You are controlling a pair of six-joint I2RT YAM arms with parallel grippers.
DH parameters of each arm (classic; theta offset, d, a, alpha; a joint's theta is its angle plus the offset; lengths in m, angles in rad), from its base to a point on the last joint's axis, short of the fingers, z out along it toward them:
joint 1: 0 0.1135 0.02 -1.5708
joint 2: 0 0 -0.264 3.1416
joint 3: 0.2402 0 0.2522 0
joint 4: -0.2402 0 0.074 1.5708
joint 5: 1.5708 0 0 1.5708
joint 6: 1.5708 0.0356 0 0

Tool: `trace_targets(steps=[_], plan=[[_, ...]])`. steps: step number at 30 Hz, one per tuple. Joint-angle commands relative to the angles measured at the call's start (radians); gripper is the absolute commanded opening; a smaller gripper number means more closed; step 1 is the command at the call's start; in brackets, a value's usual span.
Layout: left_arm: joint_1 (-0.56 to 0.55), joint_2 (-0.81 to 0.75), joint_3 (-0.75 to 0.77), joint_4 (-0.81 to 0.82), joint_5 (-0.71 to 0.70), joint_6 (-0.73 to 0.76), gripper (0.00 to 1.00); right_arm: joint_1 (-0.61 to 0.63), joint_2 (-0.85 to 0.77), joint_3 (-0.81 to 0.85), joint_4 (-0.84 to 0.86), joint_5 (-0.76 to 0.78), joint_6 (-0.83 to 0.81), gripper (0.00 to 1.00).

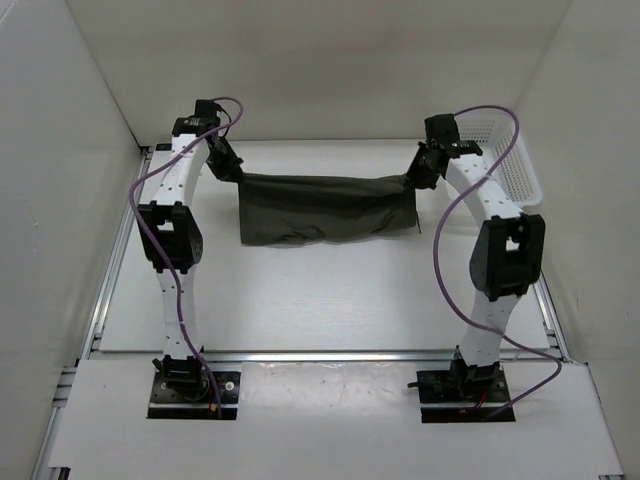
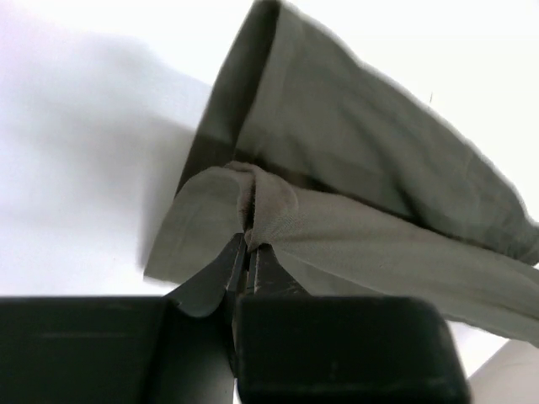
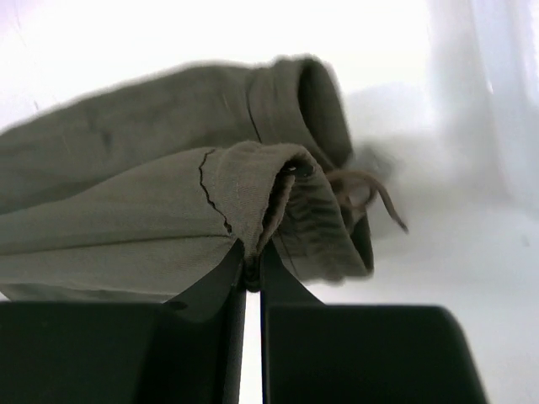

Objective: Fold and stack the shorts
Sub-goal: Fold the shorts

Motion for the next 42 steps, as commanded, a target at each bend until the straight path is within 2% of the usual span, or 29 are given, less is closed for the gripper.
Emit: trace_targets(steps=[1,4,5,6,7,8,9,10,11,14,16,17,18,19,21,22,23,24,28,31,36,40,41,42], plan=[[0.058,0.070,0.193,-0.024,0.041,0.025,0.10,-0.026,0.110,0.163,0.007,0.050,-0.027,0.00],[0.067,0.167,0.295,0.048,0.116,0.025,0.10,-0.026,0.262,0.355,-0.020,0.050,-0.004,0.01],[0.067,0.227,0.351,0.074,0.149,0.013,0.10,-0.037,0.307,0.416,-0.035,0.050,-0.004,0.12],[0.067,0.254,0.378,0.125,0.171,0.013,0.19,-0.037,0.346,0.474,-0.046,0.030,0.008,0.29],[0.067,0.281,0.404,0.142,0.189,0.000,0.37,-0.037,0.415,0.586,-0.068,0.018,0.008,0.48],[0.067,0.320,0.446,0.156,0.220,0.000,0.59,-0.047,0.443,0.634,-0.077,-0.002,0.019,0.85],[0.067,0.330,0.462,0.156,0.231,0.000,0.76,-0.048,0.459,0.665,-0.077,-0.022,0.019,0.91],[0.067,0.330,0.462,0.156,0.231,0.000,1.00,-0.048,0.459,0.682,-0.077,-0.034,0.019,0.94],[0.067,0.287,0.430,0.167,0.216,0.020,1.00,-0.048,0.450,0.667,-0.077,-0.034,0.019,0.99],[0.067,0.185,0.317,0.176,0.176,0.059,1.00,-0.037,0.344,0.491,-0.056,-0.025,0.008,0.99],[0.076,0.062,0.158,0.176,0.164,0.094,0.99,-0.037,0.223,0.345,-0.019,-0.016,0.008,0.95],[0.076,0.022,0.095,0.176,0.154,0.103,0.96,-0.037,0.180,0.191,0.021,-0.016,0.008,0.92],[0.076,-0.056,-0.043,0.176,0.154,0.117,0.89,-0.037,0.104,0.117,0.041,-0.016,0.020,0.88],[0.076,-0.093,-0.114,0.176,0.154,0.117,0.87,-0.037,0.070,0.051,0.058,-0.016,0.020,0.88],[0.076,-0.180,-0.244,0.165,0.154,0.117,0.87,-0.037,0.004,-0.092,0.079,-0.050,0.040,0.88],[0.076,-0.202,-0.362,0.165,0.165,0.108,0.89,-0.037,-0.009,-0.129,0.080,-0.066,0.040,0.92],[0.067,-0.221,-0.415,0.197,0.165,0.108,0.93,-0.037,-0.018,-0.173,0.096,-0.086,0.051,0.94],[0.057,-0.231,-0.497,0.213,0.165,0.108,0.99,-0.037,-0.018,-0.186,0.110,-0.109,0.051,0.98],[0.047,-0.183,-0.573,0.275,0.219,0.117,1.00,-0.028,0.029,-0.166,0.138,-0.156,0.051,1.00],[0.026,-0.103,-0.552,0.285,0.230,0.126,0.97,-0.028,0.100,-0.097,0.147,-0.156,0.051,1.00],[0.026,-0.017,-0.474,0.285,0.220,0.151,0.91,-0.028,0.225,0.012,0.147,-0.136,0.062,0.92],[0.026,0.026,-0.425,0.285,0.230,0.142,0.71,-0.028,0.290,0.032,0.147,-0.127,0.085,0.79],[0.026,0.038,-0.405,0.285,0.230,0.142,0.52,-0.028,0.304,0.032,0.147,-0.117,0.085,0.68],[0.026,0.038,-0.395,0.285,0.230,0.131,0.42,-0.028,0.304,0.032,0.147,-0.117,0.085,0.62]])
